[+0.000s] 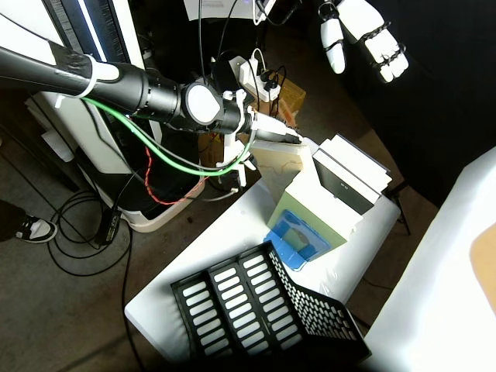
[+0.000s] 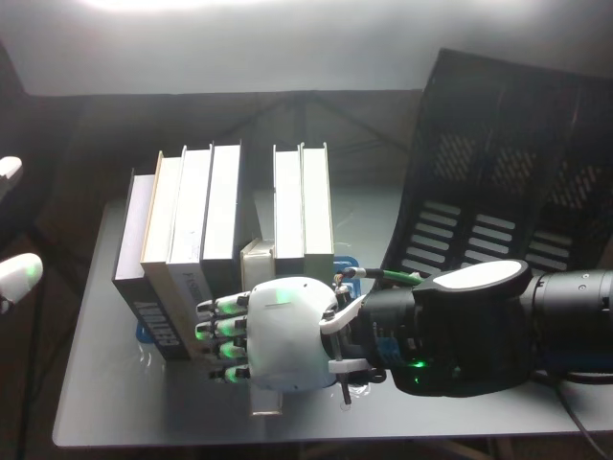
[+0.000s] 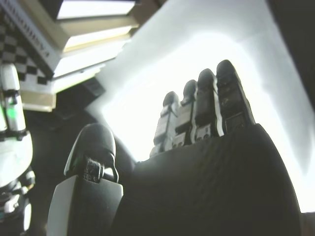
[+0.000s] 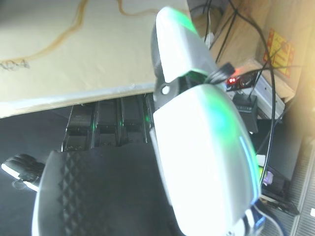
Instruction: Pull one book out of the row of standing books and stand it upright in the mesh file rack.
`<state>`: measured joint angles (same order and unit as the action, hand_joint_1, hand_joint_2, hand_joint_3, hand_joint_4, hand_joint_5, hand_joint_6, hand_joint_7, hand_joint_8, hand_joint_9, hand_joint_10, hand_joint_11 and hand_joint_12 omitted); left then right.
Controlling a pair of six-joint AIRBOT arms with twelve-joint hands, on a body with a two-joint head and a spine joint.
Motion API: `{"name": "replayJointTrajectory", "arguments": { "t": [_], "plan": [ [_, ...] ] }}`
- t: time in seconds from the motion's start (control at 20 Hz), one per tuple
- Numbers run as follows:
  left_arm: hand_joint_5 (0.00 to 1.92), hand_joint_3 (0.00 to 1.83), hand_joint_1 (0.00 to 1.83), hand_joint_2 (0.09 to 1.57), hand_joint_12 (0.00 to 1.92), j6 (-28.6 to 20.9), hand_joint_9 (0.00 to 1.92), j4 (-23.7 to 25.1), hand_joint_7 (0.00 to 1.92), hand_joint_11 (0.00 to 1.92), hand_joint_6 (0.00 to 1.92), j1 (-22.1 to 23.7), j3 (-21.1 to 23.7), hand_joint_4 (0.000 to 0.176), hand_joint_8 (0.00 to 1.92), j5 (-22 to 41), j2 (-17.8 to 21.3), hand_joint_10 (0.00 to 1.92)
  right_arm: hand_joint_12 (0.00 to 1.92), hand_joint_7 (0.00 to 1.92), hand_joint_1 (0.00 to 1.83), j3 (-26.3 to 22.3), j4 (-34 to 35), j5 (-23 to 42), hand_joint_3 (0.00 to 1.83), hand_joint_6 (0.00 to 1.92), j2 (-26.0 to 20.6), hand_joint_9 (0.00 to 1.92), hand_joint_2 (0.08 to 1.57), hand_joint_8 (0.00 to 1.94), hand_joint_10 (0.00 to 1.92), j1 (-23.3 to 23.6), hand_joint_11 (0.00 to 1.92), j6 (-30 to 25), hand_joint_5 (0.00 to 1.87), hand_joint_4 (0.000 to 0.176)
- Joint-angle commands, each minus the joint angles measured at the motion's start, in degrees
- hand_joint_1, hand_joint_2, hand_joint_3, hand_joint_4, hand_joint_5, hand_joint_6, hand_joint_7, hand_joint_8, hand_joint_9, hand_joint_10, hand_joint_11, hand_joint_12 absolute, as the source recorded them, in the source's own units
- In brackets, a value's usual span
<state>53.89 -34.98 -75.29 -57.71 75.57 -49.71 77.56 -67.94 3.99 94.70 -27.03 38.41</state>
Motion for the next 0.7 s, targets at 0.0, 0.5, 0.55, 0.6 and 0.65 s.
{"name": "replayJointTrajectory", "arguments": {
  "t": [0.0,0.5,0.55,0.6,0.65],
  "plan": [
    [0.00,0.00,0.00,1.38,0.00,-0.2,0.00,-0.8,0.00,0.00,0.00,0.1,-0.1,0.082,0.00,7.2,0.7,0.00,0.00,0.20,1.17,-0.5,-0.2,1.7,0.05,0.05,-0.5,0.04,1.21,0.01,0.02,0.5,0.00,0.3,0.33,0.000],
    [0.03,0.00,0.00,1.36,0.00,-0.2,0.00,-0.9,0.00,0.00,0.01,0.1,0.1,0.052,0.00,7.5,0.7,0.00,0.72,0.13,0.27,-0.9,-0.3,1.8,0.80,0.00,-1.3,0.11,0.92,0.02,0.02,0.0,0.00,0.3,0.08,0.000],
    [0.03,0.00,0.00,1.36,0.00,-0.2,0.00,-0.9,0.00,0.00,0.01,0.1,0.1,0.055,0.00,7.5,0.7,0.00,0.14,0.03,1.21,-0.7,-0.3,1.7,0.42,0.05,-1.3,0.02,0.98,0.00,0.00,0.0,0.00,0.3,0.15,0.000],
    [0.03,0.00,0.00,1.37,0.00,-0.2,0.00,-0.9,0.00,0.00,0.01,0.1,0.1,0.054,0.00,7.5,0.6,0.00,0.95,0.42,1.26,-0.2,-0.3,1.4,0.01,0.03,-1.1,0.32,1.05,0.04,0.07,0.0,0.00,0.3,0.60,0.000],
    [0.03,0.00,0.00,1.36,0.00,-0.2,0.00,-0.9,0.00,0.00,0.01,0.1,0.0,0.051,0.00,7.5,0.6,0.00,1.34,0.63,1.27,0.8,-0.3,1.0,0.00,0.06,-0.9,0.49,1.07,0.08,0.15,0.0,0.00,0.3,0.77,0.000]
  ]
}}
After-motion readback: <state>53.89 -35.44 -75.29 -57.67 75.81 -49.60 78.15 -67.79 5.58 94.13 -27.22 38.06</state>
